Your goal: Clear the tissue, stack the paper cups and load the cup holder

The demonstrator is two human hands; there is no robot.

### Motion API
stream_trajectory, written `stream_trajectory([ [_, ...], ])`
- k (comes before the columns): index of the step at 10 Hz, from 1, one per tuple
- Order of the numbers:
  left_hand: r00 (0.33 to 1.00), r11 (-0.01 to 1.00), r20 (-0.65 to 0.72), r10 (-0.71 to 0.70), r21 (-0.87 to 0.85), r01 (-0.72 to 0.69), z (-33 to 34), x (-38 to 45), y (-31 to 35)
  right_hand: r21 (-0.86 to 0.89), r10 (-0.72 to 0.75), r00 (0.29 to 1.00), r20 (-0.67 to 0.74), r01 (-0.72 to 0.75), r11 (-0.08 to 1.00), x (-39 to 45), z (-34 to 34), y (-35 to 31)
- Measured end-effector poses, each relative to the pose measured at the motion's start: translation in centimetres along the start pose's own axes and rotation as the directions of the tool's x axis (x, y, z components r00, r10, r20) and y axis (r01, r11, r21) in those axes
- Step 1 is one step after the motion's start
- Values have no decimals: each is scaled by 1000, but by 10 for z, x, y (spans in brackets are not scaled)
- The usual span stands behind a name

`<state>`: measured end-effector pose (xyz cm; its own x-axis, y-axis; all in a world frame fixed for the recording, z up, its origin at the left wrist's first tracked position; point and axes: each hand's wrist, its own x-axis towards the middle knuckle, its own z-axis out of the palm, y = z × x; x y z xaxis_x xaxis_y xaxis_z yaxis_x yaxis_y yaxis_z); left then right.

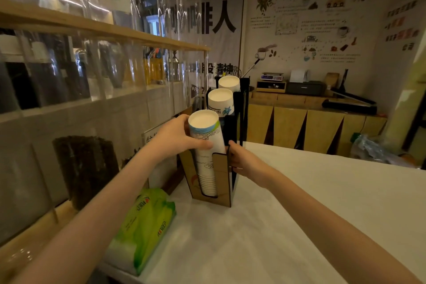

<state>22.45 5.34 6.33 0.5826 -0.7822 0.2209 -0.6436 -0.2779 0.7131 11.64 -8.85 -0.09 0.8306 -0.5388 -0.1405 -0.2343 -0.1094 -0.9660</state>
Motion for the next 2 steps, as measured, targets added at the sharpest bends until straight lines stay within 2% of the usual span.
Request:
stream_trajectory([
  [1, 998, 981, 56, -20, 196, 9, -14, 0, 32, -162, -30, 999, 32, 35, 986, -28, -24, -24],
  [2, 988, 962, -106, 114, 259, -83, -14, -5, 70, -111, -193, 980, -45, 187, 976, -62, -58, -46],
])
